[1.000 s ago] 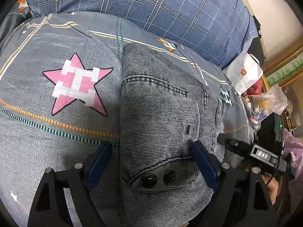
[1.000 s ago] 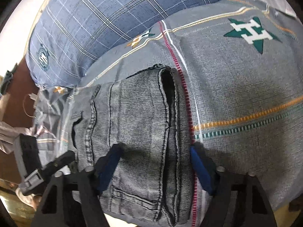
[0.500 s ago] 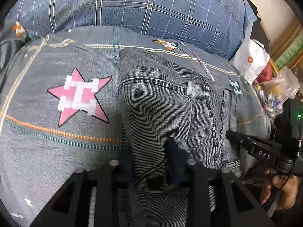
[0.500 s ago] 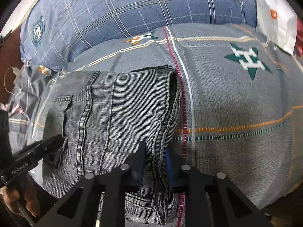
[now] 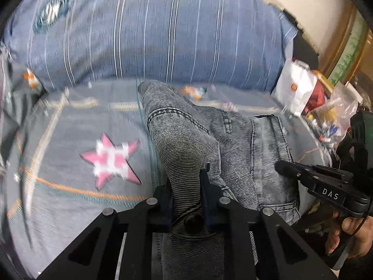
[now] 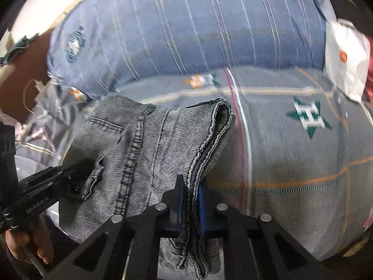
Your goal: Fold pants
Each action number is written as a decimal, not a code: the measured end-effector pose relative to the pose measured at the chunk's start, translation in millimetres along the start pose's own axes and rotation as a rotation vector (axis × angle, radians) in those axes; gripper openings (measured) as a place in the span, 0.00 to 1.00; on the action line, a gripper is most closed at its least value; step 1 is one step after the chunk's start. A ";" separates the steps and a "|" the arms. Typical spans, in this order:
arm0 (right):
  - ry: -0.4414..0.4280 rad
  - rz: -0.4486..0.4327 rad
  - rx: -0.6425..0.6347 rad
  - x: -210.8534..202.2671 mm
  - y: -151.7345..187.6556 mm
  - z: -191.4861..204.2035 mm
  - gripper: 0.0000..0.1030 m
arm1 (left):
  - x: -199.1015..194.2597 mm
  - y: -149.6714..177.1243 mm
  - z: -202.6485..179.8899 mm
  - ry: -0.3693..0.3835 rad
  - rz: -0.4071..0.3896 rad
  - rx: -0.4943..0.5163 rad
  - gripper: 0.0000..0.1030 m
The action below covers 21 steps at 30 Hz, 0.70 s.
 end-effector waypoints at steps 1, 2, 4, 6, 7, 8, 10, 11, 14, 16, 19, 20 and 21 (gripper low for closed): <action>-0.007 -0.023 -0.011 -6.5 -8.1 7.1 0.11 | -10.5 -6.0 1.5 -0.007 -0.032 0.004 0.19; -0.015 -0.036 -0.022 -6.9 -17.8 16.8 0.11 | -18.8 -11.3 4.1 -0.012 -0.055 0.005 0.19; -0.028 -0.054 -0.034 -9.0 -31.4 25.7 0.11 | -34.0 -22.5 10.7 -0.027 -0.100 0.003 0.19; -0.047 -0.065 -0.055 -4.9 -46.7 38.6 0.11 | -42.0 -33.9 23.5 -0.050 -0.129 0.002 0.19; -0.056 -0.065 -0.063 0.4 -53.1 45.3 0.11 | -43.1 -38.1 32.0 -0.063 -0.134 -0.008 0.19; -0.061 -0.062 -0.068 3.9 -55.7 48.9 0.11 | -41.5 -40.2 39.1 -0.074 -0.132 -0.018 0.19; -0.072 -0.050 -0.078 18.8 -61.8 56.4 0.11 | -35.3 -42.3 53.6 -0.091 -0.120 -0.035 0.19; -0.077 -0.042 -0.082 26.7 -62.9 59.2 0.11 | -28.3 -41.5 62.5 -0.102 -0.107 -0.051 0.19; -0.092 0.000 -0.068 59.4 -60.9 60.8 0.11 | -6.1 -34.4 79.4 -0.117 -0.060 -0.086 0.19; -0.080 0.024 -0.070 78.3 -53.4 59.7 0.11 | 9.4 -27.6 89.7 -0.122 -0.032 -0.108 0.19; -0.045 0.061 -0.079 102.8 -43.3 58.9 0.11 | 33.1 -14.1 98.0 -0.145 0.010 -0.114 0.19; -0.027 0.064 -0.081 107.5 -40.3 58.9 0.11 | 40.5 -10.4 100.0 -0.160 0.022 -0.114 0.19; -0.022 0.064 -0.077 109.6 -41.3 57.5 0.11 | 44.2 -7.3 101.8 -0.176 0.026 -0.112 0.19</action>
Point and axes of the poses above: each gripper's, at about its wrist camera, not at the fingertips, and x roughly the way its jaws point, z to its left, y to its underside, the point moved 3 cm from there along x, roughly the way its jaws point, and after that the axes turned 1 degree about z, right-handed, at the moved point
